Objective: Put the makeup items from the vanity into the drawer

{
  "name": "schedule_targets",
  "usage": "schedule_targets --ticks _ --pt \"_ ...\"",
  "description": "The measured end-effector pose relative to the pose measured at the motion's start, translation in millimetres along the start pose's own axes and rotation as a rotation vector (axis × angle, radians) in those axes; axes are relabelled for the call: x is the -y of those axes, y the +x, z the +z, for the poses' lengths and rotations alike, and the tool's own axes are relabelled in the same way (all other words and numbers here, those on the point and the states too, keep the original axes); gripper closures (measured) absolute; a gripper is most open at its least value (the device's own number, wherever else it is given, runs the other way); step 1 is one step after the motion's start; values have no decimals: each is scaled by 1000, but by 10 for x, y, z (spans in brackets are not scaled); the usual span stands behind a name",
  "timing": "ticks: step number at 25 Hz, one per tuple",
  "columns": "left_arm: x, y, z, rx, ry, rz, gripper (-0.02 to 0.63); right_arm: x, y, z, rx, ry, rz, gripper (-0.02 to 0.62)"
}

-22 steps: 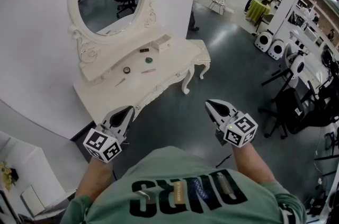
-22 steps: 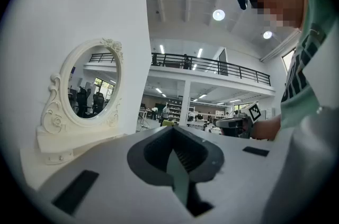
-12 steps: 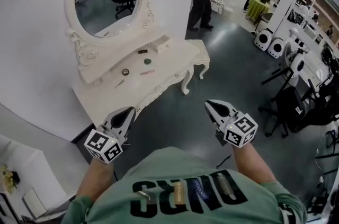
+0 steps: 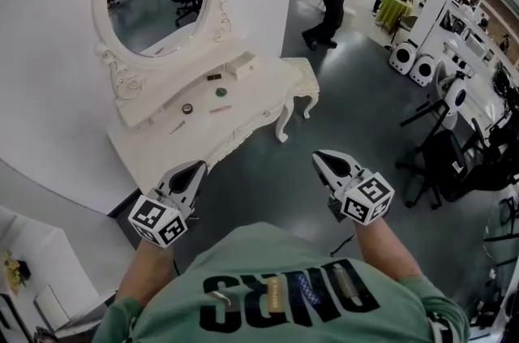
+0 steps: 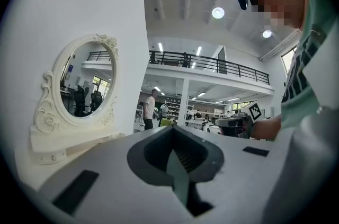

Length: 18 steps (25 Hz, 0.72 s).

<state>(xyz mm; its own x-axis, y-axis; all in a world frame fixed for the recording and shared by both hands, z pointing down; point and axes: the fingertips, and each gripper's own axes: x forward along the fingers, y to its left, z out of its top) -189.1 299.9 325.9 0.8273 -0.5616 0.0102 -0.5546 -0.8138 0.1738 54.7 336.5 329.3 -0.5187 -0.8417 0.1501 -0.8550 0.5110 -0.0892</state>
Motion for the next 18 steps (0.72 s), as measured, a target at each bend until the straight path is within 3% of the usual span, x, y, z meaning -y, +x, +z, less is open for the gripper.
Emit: schedule_targets --ticks 13,18 --pt "757 690 -152 -10 -2 -28 601 375 -415 -35 -18 -22 73 588" --pt "753 898 -257 -29 -8 -18 601 571 -346 -127 -28 -6 108 588"
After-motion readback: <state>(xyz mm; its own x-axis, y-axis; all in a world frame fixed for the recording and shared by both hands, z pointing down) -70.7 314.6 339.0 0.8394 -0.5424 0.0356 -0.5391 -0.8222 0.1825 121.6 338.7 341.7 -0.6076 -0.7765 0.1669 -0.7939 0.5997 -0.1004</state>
